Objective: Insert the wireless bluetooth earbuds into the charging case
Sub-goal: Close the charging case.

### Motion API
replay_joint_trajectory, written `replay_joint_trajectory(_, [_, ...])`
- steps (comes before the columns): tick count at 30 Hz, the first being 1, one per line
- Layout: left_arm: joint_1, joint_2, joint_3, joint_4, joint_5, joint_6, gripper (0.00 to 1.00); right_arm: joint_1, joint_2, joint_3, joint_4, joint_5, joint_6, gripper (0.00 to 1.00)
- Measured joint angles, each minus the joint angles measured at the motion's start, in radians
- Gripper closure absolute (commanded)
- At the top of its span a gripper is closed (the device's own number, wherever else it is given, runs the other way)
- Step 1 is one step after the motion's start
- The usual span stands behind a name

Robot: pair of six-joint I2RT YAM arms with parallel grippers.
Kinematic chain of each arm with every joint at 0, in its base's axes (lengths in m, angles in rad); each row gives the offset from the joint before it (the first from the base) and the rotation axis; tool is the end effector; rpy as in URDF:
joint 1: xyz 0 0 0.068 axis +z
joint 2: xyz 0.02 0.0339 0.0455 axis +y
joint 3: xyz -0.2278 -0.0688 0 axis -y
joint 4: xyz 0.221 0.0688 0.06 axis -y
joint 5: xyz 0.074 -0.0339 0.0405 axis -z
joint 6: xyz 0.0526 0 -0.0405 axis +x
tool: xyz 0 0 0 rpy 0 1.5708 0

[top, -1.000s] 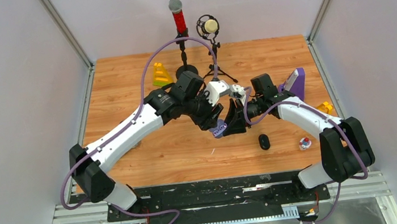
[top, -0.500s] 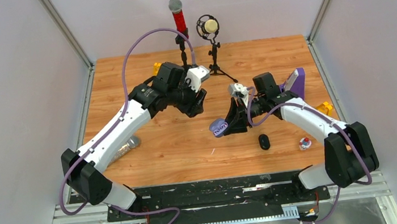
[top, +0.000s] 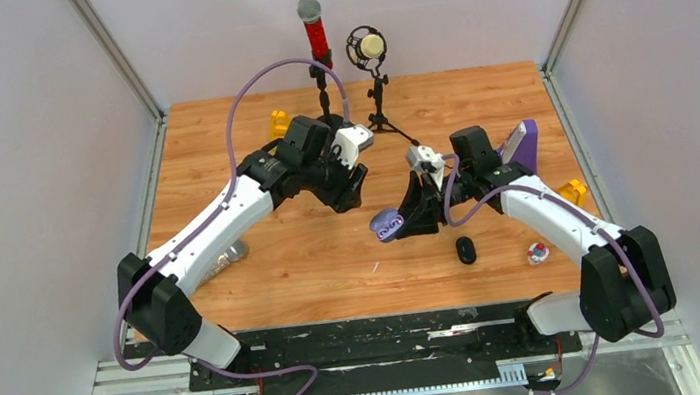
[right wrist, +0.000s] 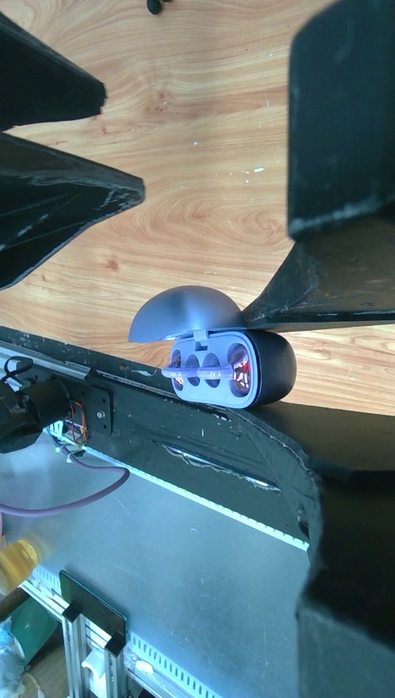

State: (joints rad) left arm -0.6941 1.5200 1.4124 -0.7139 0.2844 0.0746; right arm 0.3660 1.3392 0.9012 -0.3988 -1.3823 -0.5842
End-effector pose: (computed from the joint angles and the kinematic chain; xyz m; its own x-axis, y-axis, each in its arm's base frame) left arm 0.2361 -0.2157 0.2858 -0.5045 0.5129 -0.6945 0.8007 0.5789 -0.1541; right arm 0.2145 0.1375 0.2336 -0.2025 -0.1883 -0.9610 -0.9508 -0.1970 0.2390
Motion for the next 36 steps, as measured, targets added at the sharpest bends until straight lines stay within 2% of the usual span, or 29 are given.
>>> replay_joint_trajectory(9, [-0.008,0.031,0.000,-0.007,0.040,-0.001,0.39,0.000,-0.014,-0.002,0.005,-0.008,0.004,0.99])
replay_joint_trajectory(20, [-0.123,0.070,0.028,-0.031,0.031,0.012,0.40,0.007,0.000,-0.005,0.023,-0.008,0.020,1.00])
replay_joint_trajectory(36, [-0.143,0.063,0.038,-0.074,0.013,0.023,0.40,0.006,0.084,-0.004,0.057,0.005,0.073,1.00])
